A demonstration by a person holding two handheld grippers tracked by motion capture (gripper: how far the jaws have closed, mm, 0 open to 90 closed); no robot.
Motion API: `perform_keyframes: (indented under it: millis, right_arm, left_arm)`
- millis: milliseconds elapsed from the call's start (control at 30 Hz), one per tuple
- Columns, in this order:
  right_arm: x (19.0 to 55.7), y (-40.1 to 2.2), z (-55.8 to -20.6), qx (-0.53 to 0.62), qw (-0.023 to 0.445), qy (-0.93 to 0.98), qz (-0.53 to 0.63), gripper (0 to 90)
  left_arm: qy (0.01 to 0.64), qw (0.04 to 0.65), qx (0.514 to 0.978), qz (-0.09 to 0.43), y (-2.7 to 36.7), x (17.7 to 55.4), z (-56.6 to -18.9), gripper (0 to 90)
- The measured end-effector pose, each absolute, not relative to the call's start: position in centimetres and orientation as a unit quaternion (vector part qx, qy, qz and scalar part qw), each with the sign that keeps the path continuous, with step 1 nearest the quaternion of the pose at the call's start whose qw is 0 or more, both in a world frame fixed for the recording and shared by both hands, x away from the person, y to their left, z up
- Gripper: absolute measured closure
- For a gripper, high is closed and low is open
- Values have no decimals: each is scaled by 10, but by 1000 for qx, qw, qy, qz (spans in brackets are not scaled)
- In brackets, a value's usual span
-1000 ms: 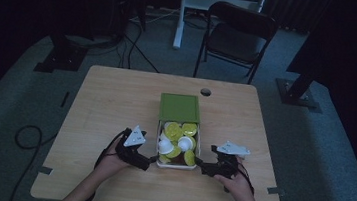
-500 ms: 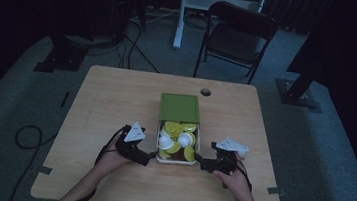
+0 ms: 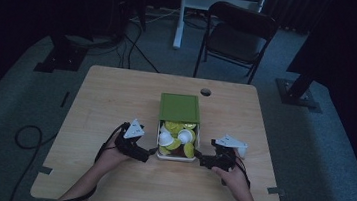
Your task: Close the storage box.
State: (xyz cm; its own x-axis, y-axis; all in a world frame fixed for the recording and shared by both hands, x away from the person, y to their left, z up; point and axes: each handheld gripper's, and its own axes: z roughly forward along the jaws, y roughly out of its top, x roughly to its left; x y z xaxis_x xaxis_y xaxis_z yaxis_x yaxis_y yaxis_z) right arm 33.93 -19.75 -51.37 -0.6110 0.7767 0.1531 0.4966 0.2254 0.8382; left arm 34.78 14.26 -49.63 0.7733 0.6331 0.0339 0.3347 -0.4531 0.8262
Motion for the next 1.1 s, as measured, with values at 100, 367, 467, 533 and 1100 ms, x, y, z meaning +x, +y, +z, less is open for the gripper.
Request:
perform_keyframes:
  millis: [100, 367, 467, 533, 1100]
  right_arm:
    - [341, -197, -513, 416, 154, 767, 463, 110]
    - [348, -196, -512, 431, 154, 756, 469, 110]
    - [350, -195, -511, 433, 161, 755, 465, 110]
    - [352, -194, -510, 434, 165, 755, 463, 110]
    - [361, -194, -514, 441, 163, 757, 455, 110]
  left_arm:
    - [288, 434, 836, 173, 142, 350, -496, 0]
    - [294, 431, 835, 175, 143, 357, -494, 0]
    - [291, 423, 839, 179, 144, 360, -495, 0]
    - [292, 421, 840, 179, 144, 361, -495, 0]
    - [274, 442, 837, 167, 138, 359, -491, 0]
